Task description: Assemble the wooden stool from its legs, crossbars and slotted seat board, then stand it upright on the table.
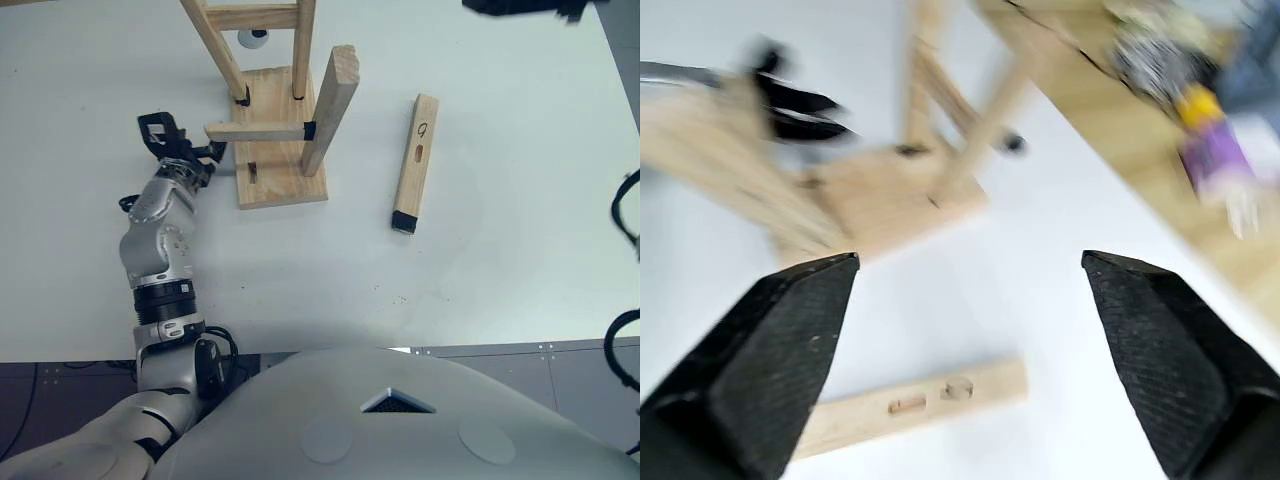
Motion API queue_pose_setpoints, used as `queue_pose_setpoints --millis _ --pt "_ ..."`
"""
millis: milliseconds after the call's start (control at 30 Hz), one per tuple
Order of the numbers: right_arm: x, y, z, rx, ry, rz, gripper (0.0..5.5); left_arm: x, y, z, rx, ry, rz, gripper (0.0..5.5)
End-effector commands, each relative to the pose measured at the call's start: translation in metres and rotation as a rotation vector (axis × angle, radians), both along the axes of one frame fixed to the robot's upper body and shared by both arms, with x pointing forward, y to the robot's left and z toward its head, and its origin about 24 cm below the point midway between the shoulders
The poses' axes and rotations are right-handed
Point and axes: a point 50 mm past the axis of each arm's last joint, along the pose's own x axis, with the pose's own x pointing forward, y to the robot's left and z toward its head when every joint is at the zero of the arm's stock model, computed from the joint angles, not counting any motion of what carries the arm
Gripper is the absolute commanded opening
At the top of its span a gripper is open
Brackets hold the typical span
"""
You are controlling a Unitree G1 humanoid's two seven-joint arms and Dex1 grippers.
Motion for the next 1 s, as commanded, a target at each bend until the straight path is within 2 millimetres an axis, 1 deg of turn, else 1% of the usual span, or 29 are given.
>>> queue_pose_setpoints --millis 33,67,100,133,167,267,367,500,600,667,700,800,933,1000 --pt "-0.044 0.014 -0.094 0.066 0.082 -0.366 4.91 0.000 0.033 0.009 0.059 0.013 0.102 3.88" --pt "-0.062 0.025 -0.114 0.091 0.115 -0.436 5.04 -0.001 0.042 0.008 0.062 0.027 0.139 3.88" --pt "-0.078 0.035 -0.126 0.118 0.142 -0.492 5.23 0.000 0.049 0.007 0.058 0.040 0.170 3.88" --pt "-0.090 0.043 -0.133 0.113 0.144 -0.522 5.35 0.000 0.055 0.004 0.078 0.067 0.189 3.88" --pt "-0.095 0.049 -0.135 0.107 0.139 -0.536 5.35 0.001 0.059 0.001 0.091 0.088 0.197 3.88" --pt "-0.104 0.052 -0.137 0.083 0.130 -0.590 5.35 0.004 0.053 -0.009 0.089 0.129 0.164 3.88" --pt "-0.113 0.061 -0.147 0.070 0.193 -0.562 5.35 0.003 0.044 -0.015 0.076 0.140 0.147 3.88" --pt "-0.118 0.065 -0.159 0.061 0.304 -0.510 5.35 0.004 0.040 -0.018 0.066 0.141 0.147 3.88" --pt "-0.118 0.062 -0.166 0.034 0.335 -0.508 5.35 0.005 0.035 -0.019 0.058 0.142 0.140 3.88" --pt "-0.122 0.054 -0.167 -0.004 0.337 -0.505 5.09 0.003 0.033 -0.021 0.052 0.143 0.143 3.88" --pt "-0.124 0.049 -0.166 -0.024 0.337 -0.503 4.86 0.002 0.033 -0.022 0.049 0.144 0.146 3.88" --pt "-0.128 0.035 -0.159 -0.083 0.323 -0.482 4.46 -0.001 0.032 -0.022 0.042 0.141 0.161 3.88" --pt "-0.123 0.019 -0.149 -0.146 0.279 -0.460 3.80 -0.005 0.032 -0.023 0.030 0.133 0.184 3.88" --pt "-0.119 0.017 -0.147 -0.162 0.262 -0.450 3.51 -0.005 0.032 -0.023 0.027 0.131 0.181 3.88"
